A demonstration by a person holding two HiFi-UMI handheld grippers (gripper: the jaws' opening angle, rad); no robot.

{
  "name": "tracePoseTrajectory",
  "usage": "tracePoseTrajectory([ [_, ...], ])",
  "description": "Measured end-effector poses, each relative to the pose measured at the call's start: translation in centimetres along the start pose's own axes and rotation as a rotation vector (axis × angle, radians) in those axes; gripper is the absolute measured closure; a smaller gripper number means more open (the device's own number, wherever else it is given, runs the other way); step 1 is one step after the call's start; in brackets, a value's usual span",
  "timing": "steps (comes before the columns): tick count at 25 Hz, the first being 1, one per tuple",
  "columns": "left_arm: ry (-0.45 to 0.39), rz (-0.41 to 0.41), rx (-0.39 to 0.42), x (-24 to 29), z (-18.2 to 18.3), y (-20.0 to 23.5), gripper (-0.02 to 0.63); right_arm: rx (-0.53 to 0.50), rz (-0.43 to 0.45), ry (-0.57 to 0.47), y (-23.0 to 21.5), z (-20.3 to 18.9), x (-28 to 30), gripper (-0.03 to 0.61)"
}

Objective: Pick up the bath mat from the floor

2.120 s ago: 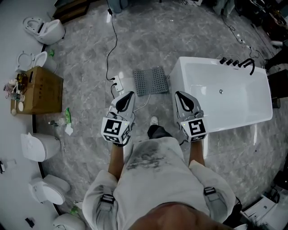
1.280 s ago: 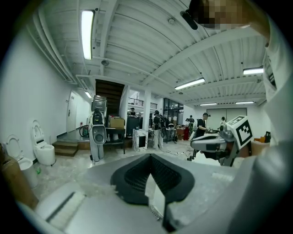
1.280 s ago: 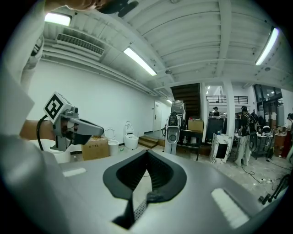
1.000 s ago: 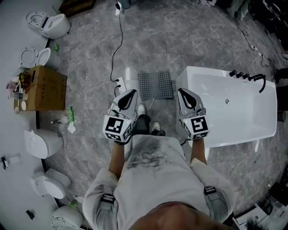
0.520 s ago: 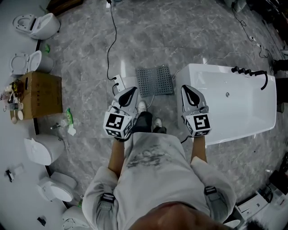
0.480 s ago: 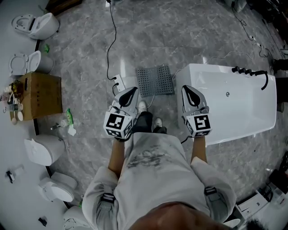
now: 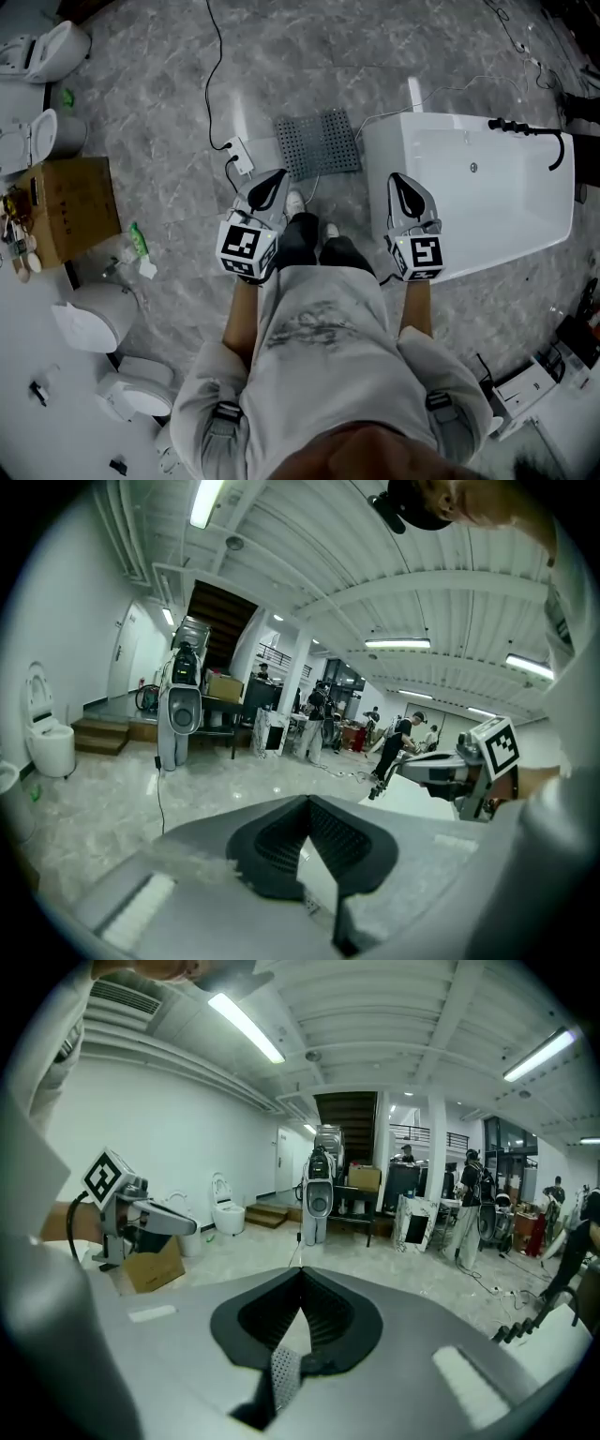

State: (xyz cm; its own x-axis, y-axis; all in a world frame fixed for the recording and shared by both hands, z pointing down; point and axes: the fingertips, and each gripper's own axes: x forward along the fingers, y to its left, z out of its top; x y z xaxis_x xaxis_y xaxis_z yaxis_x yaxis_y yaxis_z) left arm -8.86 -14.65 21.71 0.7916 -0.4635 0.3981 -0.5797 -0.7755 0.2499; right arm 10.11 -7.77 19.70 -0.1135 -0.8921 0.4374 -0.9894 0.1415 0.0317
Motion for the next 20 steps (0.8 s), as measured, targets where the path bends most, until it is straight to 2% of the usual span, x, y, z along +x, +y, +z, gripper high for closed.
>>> tracePoseTrajectory([
  [10,0.064,-0.007,-0.064,4.2,-5.2,2.1,0.611,-0.001,-0.028,0.078,-0.9,-4.9,3.6,0.577],
  [20,0.106,0.020,-0.089,8.6,-11.2,2.2,0.611,0.012,0.017,0.141,-2.6,-11.1,6.4,0.577],
])
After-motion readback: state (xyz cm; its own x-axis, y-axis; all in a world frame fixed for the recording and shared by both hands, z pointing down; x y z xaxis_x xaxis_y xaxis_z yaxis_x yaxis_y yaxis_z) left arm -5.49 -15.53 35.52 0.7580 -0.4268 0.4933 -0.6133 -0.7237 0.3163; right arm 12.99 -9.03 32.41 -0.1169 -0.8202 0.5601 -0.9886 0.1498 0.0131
